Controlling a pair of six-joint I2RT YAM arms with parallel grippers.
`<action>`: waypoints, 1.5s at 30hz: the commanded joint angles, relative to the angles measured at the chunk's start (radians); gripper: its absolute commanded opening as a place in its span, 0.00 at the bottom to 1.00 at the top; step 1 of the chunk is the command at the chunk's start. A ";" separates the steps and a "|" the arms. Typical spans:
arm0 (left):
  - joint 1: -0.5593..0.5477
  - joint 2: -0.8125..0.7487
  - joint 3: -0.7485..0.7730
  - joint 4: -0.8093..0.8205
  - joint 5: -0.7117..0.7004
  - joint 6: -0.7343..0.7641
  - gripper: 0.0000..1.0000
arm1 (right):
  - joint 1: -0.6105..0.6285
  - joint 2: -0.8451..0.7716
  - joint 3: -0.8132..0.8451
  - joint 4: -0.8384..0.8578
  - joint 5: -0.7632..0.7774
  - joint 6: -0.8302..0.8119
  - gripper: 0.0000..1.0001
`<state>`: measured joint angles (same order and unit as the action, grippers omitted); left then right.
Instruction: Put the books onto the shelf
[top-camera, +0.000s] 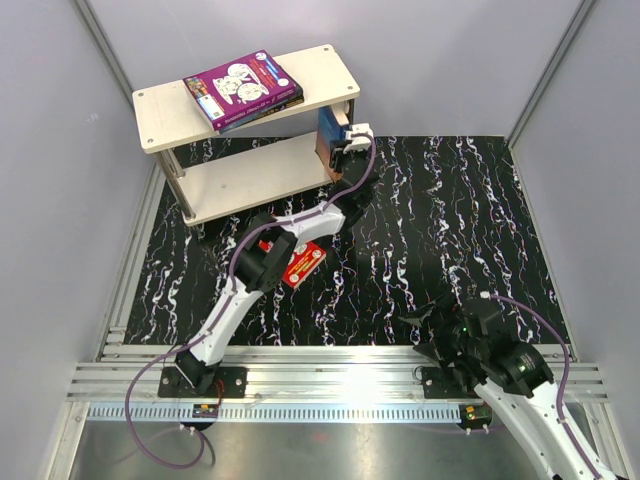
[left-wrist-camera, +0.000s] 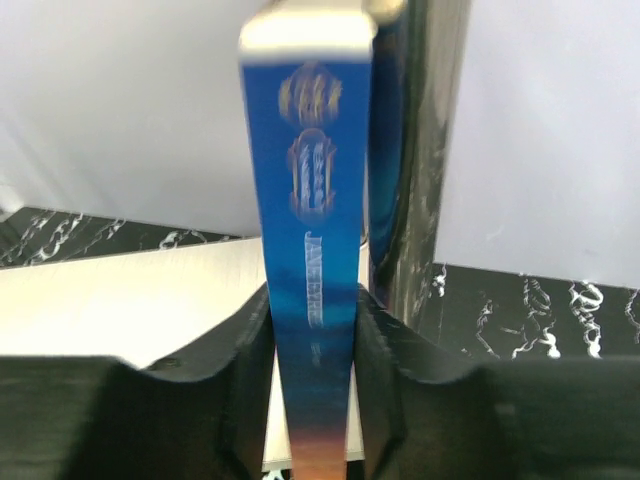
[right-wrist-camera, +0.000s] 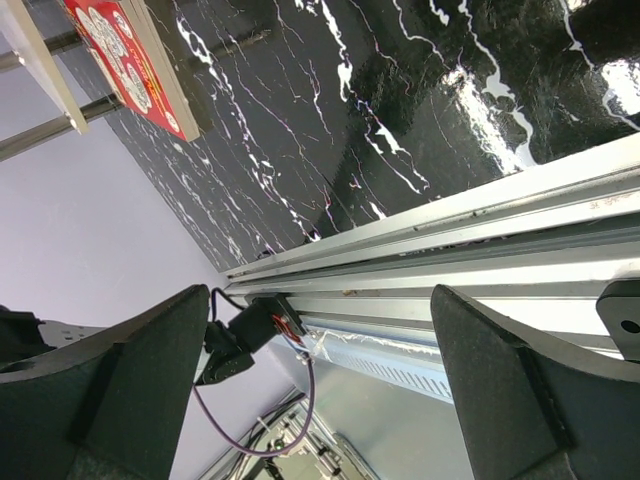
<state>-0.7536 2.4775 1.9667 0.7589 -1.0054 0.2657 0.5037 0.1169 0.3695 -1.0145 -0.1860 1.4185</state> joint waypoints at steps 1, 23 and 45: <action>-0.027 -0.022 -0.008 0.183 0.013 0.047 0.40 | 0.002 -0.010 -0.004 0.028 -0.003 0.014 1.00; -0.035 -0.048 -0.046 0.237 -0.039 0.159 0.98 | 0.002 -0.023 0.002 0.016 -0.007 0.008 1.00; -0.167 -0.727 -0.555 -0.873 0.083 -0.724 0.99 | 0.004 -0.051 0.253 -0.269 0.046 -0.148 1.00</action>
<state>-0.9115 1.9007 1.4521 0.2573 -0.9882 -0.1196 0.5037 0.0956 0.5030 -1.0462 -0.1783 1.3678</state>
